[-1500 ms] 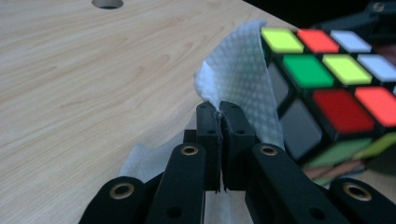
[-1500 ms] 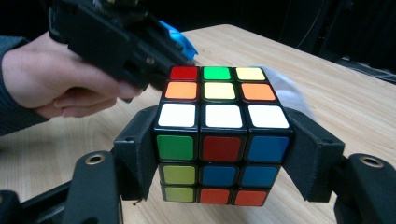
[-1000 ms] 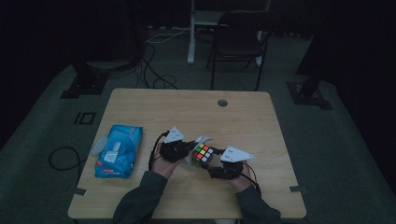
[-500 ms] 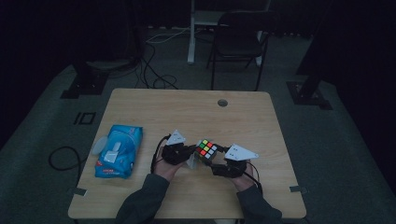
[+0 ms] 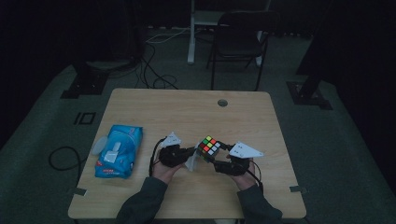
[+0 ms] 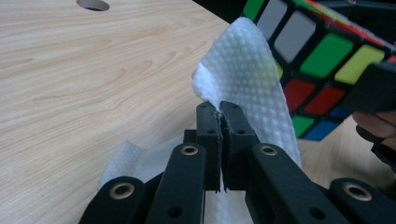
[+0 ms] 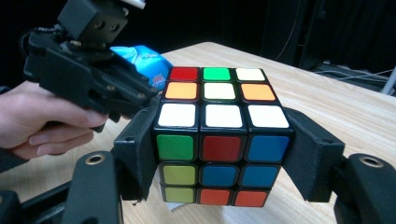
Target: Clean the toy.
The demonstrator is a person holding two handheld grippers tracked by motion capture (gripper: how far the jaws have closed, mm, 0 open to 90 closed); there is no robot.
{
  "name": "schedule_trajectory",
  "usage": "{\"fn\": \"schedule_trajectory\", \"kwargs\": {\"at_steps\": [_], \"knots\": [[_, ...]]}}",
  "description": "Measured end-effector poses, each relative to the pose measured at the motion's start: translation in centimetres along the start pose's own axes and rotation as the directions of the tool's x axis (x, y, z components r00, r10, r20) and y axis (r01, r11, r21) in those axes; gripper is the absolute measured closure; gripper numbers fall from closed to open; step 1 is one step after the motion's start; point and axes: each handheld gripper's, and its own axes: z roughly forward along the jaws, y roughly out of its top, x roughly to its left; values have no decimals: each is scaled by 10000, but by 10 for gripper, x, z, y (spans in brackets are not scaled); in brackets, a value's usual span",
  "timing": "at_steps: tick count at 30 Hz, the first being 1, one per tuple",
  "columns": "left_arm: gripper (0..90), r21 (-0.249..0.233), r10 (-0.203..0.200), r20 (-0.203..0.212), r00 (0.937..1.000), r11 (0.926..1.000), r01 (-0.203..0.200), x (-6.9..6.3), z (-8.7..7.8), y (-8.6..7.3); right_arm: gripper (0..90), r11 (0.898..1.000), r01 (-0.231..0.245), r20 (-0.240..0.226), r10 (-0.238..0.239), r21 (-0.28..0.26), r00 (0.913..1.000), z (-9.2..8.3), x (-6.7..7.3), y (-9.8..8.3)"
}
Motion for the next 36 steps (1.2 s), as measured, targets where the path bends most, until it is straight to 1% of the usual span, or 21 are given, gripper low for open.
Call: {"fn": "schedule_trajectory", "kwargs": {"at_steps": [1, 5, 6, 8, 9, 11, 14, 17, 19, 20, 23, 26, 29, 31, 32, 34, 36], "knots": [[879, 1, -18, 60, 10000, 10000, 18, 0, 0, -1, 349, 10000, -31, 3, 31, -44, 10000, 0, 0, 0], [880, -45, -19, 10, 10000, 10000, 19, -1, 0, -2, 349, 9999, -94, 89, 94, -106, 9999, -1, -1, 2], [880, -92, 61, -51, 10000, 9999, -62, -2, -1, -2, 349, 9998, -141, 153, 143, -144, 9998, -1, -1, 2], [880, -92, 61, -51, 10000, 9999, -62, -2, -1, -2, 349, 9998, -163, 227, 166, -152, 9996, -1, -1, 3], [880, -106, 313, -221, 9993, 9994, -316, -6, -2, -2, 349, 9996, -220, 312, 225, -160, 9993, -1, -2, 3], [879, -89, 395, -195, 9990, 9992, -397, -8, -2, -3, 349, 9994, -275, 386, 284, -216, 9989, -1, -3, 3], [879, -93, 483, -145, 9987, 9988, -484, -11, 0, -3, 349, 9979, -514, 364, 528, -382, 9979, -2, -5, 4], [879, -259, 504, -91, 9987, 9984, -506, -15, 2, -4, 349, 9973, -580, 406, 598, -445, 9974, -2, -5, 5], [879, -383, 564, -35, 9984, 9977, -565, -18, 3, -3, 349, 9959, -735, 335, 753, -536, 9966, -2, -4, 5], [879, -390, 605, -70, 9981, 9974, -607, -20, 4, -3, 349, 9959, -731, 354, 751, -541, 9965, -1, -4, 6], [879, -448, 747, -4, 9972, 9962, -747, -23, 5, -2, 348, 9944, -831, 328, 854, -647, 9958, -2, -4, 7], [879, -397, 1081, 9, 9941, 9934, -1080, -29, 8, -2, 349, 9937, -881, 333, 906, -697, 9953, -2, -4, 8], [879, -188, 1603, 30, 9871, 9869, -1602, -37, 13, -2, 349, 9919, -1039, 193, 1055, -731, 9942, -2, -5, 8], [879, -90, 1828, 112, 9831, 9831, -1827, -42, 16, -2, 349, 9922, -1015, 207, 1032, -728, 9944, -1, -4, 9], [879, -76, 1889, 157, 9819, 9820, -1888, -43, 17, -2, 348, 9922, -1014, 187, 1030, -727, 9945, -1, -4, 9], [879, -100, 1886, 179, 9819, 9820, -1884, -43, 18, -2, 349, 9923, -1011, 168, 1025, -714, 9946, -1, -3, 9], [879, -143, 1860, 81, 9825, 9825, -1859, -41, 18, -1, 349, 9923, -1009, 155, 1023, -723, 9946, -1, -3, 10]]}}
